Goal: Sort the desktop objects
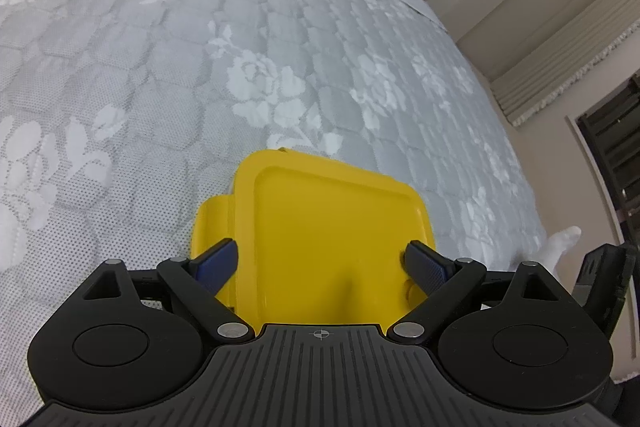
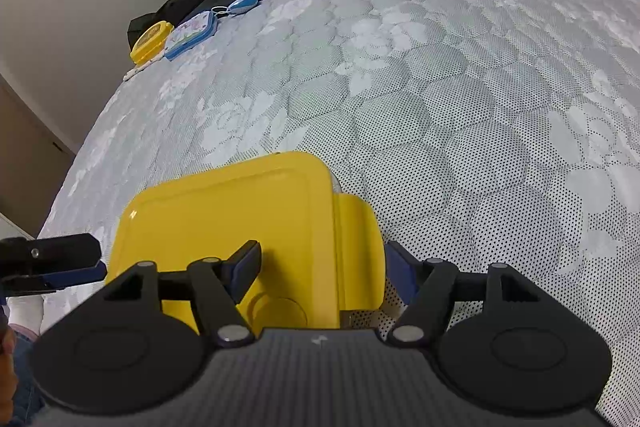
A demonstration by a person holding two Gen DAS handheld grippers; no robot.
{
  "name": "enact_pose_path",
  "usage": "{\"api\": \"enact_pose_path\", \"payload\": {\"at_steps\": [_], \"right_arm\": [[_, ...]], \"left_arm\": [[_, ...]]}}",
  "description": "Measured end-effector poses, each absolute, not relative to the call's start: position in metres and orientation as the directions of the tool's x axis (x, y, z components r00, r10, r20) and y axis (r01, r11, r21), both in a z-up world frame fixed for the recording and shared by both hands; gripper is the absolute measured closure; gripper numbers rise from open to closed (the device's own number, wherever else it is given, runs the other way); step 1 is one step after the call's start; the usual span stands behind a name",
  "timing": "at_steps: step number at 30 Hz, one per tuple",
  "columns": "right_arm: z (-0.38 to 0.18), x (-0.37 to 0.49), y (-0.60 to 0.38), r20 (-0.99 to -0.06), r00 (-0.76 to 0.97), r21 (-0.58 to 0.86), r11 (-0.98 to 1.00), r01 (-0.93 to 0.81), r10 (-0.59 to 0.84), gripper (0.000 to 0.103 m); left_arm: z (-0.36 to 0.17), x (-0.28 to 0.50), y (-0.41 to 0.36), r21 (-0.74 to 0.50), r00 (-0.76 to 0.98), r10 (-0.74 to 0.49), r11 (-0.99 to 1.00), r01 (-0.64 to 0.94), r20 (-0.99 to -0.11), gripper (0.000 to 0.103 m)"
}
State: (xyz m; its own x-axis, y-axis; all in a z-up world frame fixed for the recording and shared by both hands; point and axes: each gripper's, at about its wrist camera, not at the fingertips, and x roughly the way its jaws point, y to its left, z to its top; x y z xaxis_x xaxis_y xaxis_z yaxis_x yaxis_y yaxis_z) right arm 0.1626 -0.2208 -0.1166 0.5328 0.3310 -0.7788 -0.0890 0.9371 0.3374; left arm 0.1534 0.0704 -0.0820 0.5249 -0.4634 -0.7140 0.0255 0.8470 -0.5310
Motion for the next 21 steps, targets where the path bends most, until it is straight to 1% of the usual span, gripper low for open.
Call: {"api": "enact_pose_path", "payload": {"at_steps": [6,10,13,18,20,21], "right_arm": [[-0.116,0.162,-0.22,-0.779,0.536,0.331,0.939,-0.09,0.326,0.032],[-0.113,0.159,-0.22,-0.772,0.561,0.309,0.948,-0.079,0.298,0.033],[-0.111,0.156,-0.221,-0.767,0.579,0.292,0.954,-0.071,0.277,0.033],[-0.101,0.143,-0.224,-0.737,0.632,0.264,0.963,-0.056,0.239,0.032],[-0.094,0.127,-0.226,-0.71,0.668,0.261,0.964,-0.047,0.225,0.031],[-0.092,0.115,-0.228,-0.694,0.689,0.254,0.966,-0.039,0.21,0.028]], "left_arm": [[-0.082,0.153,0.07,-0.531,0.526,-0.464,0.847,0.026,-0.713,0.008],[-0.082,0.153,0.071,-0.542,0.525,-0.477,0.84,0.034,-0.705,0.008],[-0.08,0.148,0.073,-0.522,0.536,-0.458,0.852,0.039,-0.709,0.008],[-0.071,0.118,0.085,-0.399,0.614,-0.335,0.916,0.034,-0.715,0.008],[-0.068,0.098,0.089,-0.384,0.639,-0.313,0.923,0.029,-0.702,0.008],[-0.066,0.087,0.09,-0.384,0.652,-0.304,0.923,0.022,-0.695,0.008]]}}
